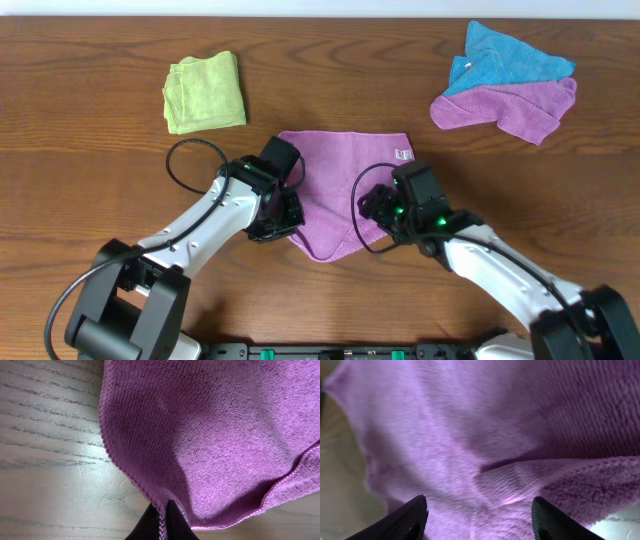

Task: Fold the cloth
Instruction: 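Lift both held corners and carry them up over the cloth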

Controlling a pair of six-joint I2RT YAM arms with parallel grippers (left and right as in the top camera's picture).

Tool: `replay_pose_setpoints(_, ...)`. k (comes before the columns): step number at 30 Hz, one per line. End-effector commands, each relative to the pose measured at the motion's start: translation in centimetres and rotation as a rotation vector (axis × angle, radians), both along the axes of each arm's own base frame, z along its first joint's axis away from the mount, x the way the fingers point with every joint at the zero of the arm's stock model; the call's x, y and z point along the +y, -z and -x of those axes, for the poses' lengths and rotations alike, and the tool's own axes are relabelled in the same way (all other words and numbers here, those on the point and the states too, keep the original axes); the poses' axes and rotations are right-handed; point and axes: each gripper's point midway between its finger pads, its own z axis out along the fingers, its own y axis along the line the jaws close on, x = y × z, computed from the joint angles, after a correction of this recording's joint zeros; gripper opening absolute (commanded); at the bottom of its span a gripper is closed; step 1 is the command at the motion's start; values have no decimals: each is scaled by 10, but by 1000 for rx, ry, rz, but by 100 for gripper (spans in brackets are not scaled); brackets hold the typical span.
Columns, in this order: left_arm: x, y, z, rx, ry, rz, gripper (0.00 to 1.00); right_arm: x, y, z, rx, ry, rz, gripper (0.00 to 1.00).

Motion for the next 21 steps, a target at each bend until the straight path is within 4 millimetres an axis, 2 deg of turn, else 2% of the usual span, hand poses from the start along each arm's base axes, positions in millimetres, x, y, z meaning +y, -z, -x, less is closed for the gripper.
replay_pose_setpoints(1,1,0,-3,-12,14,-7,6,-7,12,-3,29,42,28,68)
replay_pose_setpoints(3,1,0,-3,-12,14,-7,6,-6,16,-5,27,44,32,67)
replay_pose_setpoints(5,1,0,-3,-12,14,-7,6,-5,15,-11,5,46,24,62)
replay_pose_setpoints(8,1,0,-3,-11,14,-7,6,-6,12,-19,-31,60,30,42)
replay_pose_setpoints(11,1,0,-3,-11,14,-7,6,-6,10,-22,-45,66,34,36)
replay_pose_setpoints(13,1,0,-3,-11,14,-7,6,-7,9,-24,-55,70,35,27)
replay_pose_setpoints(15,1,0,-3,-11,14,-8,6,-8,9,-25,-59,74,41,26)
replay_pose_setpoints(18,1,0,-3,-11,14,-7,6,-10,9,-26,-65,80,50,31)
replay_pose_setpoints(20,1,0,-3,-11,14,-8,7,-10,9,-26,-66,82,51,30)
replay_pose_setpoints(21,1,0,-3,-11,14,-7,6,-10,9,-26,-65,82,52,23)
